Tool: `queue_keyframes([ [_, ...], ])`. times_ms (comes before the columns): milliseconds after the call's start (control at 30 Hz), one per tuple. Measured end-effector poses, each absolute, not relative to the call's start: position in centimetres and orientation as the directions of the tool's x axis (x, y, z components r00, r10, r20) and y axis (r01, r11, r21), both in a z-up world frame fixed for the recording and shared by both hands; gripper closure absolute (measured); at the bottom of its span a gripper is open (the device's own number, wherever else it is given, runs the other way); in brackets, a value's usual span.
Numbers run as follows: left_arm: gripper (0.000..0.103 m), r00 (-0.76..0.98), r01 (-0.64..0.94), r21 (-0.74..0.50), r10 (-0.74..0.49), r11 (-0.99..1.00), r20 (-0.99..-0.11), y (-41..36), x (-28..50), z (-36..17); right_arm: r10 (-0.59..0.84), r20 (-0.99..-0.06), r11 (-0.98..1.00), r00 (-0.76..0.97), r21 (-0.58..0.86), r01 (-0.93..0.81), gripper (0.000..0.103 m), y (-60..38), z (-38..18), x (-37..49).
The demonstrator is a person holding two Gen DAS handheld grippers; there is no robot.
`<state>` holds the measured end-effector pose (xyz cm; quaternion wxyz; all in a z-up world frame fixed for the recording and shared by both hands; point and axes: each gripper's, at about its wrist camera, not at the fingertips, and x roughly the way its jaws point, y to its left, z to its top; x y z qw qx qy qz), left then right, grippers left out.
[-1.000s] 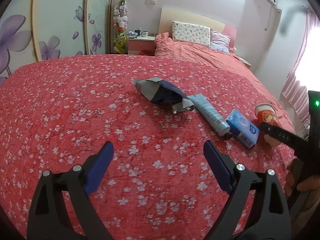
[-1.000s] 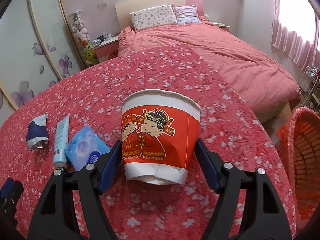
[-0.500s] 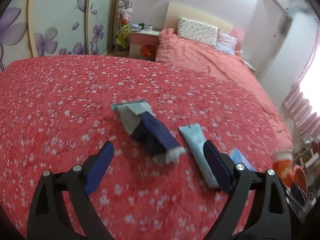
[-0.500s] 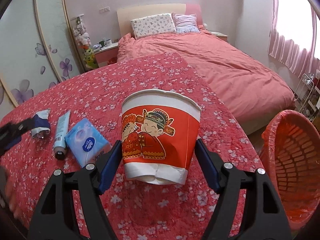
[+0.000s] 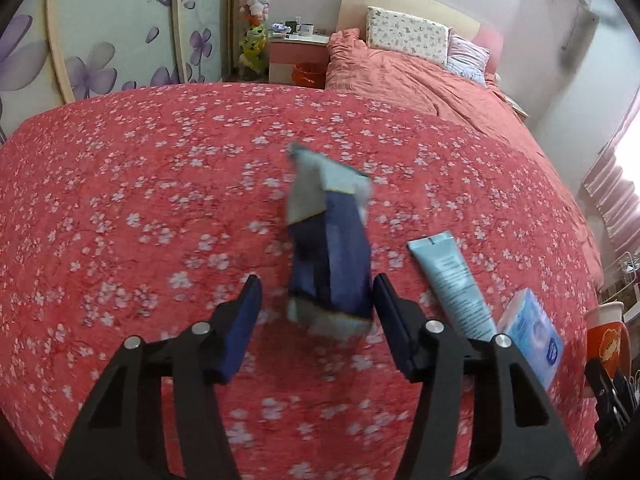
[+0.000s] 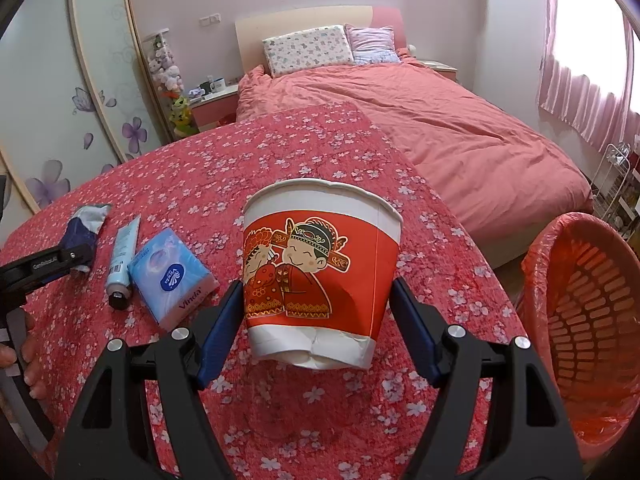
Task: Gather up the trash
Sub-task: 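Grasp the navy-and-grey packet with the left gripper while the right gripper holds the cup, then lift the packet and red cup off the bed with both grippers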
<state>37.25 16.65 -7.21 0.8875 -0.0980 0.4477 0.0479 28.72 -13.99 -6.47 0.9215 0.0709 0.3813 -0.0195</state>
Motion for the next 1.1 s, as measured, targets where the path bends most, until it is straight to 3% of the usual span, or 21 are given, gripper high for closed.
queue_keyframes([
  [167,0.050,0.608,-0.159,-0.141,-0.016,0.977,-0.794,17.4,37.0,-7.3,0.023,-0.710,0.989,0.704,0.119,0.088,0.030,-14.1,-6.7,28.8],
  [500,0.045,0.655,-0.127,-0.103,0.006,0.987,-0.756,16.4,37.9,-6.3,0.027,-0.717,0.990,0.696,0.115,0.080,0.030,-14.3,-6.9,28.6],
  [567,0.048,0.664,-0.118,-0.105,0.000,0.987,-0.748,16.4,38.1,-6.1,0.028,-0.717,0.990,0.696,0.115,0.079,0.030,-14.3,-6.9,28.6],
  [633,0.061,0.667,-0.103,-0.103,-0.008,0.989,-0.745,16.4,38.2,-6.0,0.029,-0.717,0.991,0.697,0.114,0.076,0.030,-14.2,-6.9,28.6],
  [767,0.072,0.670,-0.077,-0.101,-0.024,0.992,-0.742,16.2,38.5,-5.9,0.032,-0.715,0.991,0.698,0.115,0.071,0.030,-14.1,-6.9,28.4],
  [1100,0.075,0.700,-0.065,-0.108,-0.032,0.992,-0.713,16.2,36.9,-4.8,0.038,-0.697,0.990,0.716,0.125,0.069,0.030,-14.5,-5.8,27.3],
])
